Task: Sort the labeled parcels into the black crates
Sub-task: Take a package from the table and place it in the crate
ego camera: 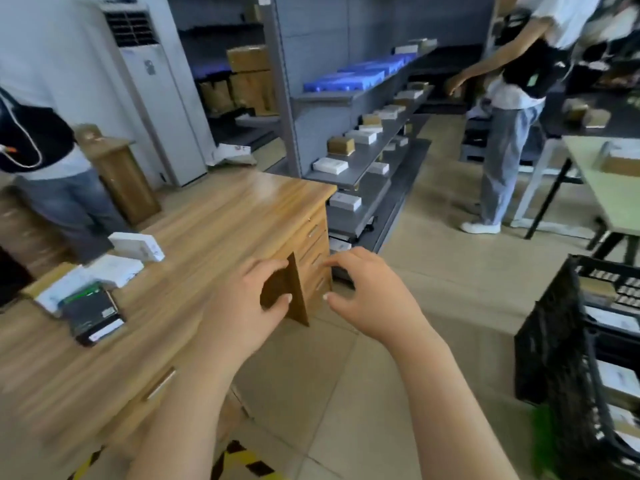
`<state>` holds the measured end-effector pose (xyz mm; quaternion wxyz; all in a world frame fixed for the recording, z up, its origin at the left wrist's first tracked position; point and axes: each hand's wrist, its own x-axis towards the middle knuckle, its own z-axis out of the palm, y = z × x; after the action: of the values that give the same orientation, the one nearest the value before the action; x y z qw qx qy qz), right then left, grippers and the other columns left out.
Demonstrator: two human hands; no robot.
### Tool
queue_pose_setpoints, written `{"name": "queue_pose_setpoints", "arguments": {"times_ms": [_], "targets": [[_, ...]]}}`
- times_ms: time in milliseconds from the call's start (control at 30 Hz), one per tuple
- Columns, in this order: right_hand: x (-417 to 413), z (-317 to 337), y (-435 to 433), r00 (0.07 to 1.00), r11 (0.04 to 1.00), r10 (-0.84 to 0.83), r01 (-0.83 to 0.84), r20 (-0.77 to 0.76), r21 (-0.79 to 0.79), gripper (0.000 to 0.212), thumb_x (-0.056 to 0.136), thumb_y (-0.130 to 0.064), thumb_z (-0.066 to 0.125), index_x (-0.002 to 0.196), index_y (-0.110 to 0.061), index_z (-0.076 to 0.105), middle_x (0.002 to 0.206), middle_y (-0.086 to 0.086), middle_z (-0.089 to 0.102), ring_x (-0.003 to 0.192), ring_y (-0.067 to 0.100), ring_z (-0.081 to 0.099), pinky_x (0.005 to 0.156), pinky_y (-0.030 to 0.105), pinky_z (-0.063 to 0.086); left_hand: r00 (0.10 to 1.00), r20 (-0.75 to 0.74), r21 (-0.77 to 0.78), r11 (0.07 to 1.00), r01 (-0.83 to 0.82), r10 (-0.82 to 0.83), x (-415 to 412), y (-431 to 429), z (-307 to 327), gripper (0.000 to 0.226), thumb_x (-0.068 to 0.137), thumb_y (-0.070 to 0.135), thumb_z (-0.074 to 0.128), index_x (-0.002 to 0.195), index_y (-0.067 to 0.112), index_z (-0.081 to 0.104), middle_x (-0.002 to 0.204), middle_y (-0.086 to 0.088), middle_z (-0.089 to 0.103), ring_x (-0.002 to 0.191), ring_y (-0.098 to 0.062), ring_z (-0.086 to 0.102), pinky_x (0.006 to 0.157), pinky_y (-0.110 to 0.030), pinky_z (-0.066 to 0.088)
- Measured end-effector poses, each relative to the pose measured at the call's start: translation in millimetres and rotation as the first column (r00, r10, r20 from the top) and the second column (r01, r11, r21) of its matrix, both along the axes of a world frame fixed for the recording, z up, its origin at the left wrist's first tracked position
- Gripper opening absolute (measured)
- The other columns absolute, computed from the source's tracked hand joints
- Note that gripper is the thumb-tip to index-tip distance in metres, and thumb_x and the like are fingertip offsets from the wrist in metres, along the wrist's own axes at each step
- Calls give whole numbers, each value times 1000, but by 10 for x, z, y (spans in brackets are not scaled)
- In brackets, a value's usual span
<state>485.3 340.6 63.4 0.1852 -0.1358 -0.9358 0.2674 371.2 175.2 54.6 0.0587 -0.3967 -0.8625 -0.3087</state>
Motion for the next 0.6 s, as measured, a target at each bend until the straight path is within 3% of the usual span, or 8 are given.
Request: {"name": "queue_pose_setpoints", "arguments": {"times_ms": [233,367,600], "targets": [[-1298,-27,-280,972,971,234,-235,28,33,46,86,-28,68,130,-27,54,125,-4,53,121,15,44,100,29,38,963,25,7,963,-268,267,-839,-546,-56,46,80,26,74,124,32,59,116,19,54,110,-10,54,90,-30,45],[-2024,-27,-363,923,922,383,-385,37,41,48,86,-30,68,132,-28,52,127,-6,52,123,14,44,103,28,37,894,25,22,894,-448,448,-1289,-673,-97,45,79,26,76,122,28,61,114,16,52,110,-10,51,88,-26,41],[-3299,-43,-301,799,797,599,-602,51,51,47,83,-26,69,128,-27,54,123,-7,51,120,14,45,97,29,40,736,32,67,734,-676,676,-1989,-633,-137,49,76,27,78,122,28,61,117,13,55,115,-16,50,95,-42,47]]}}
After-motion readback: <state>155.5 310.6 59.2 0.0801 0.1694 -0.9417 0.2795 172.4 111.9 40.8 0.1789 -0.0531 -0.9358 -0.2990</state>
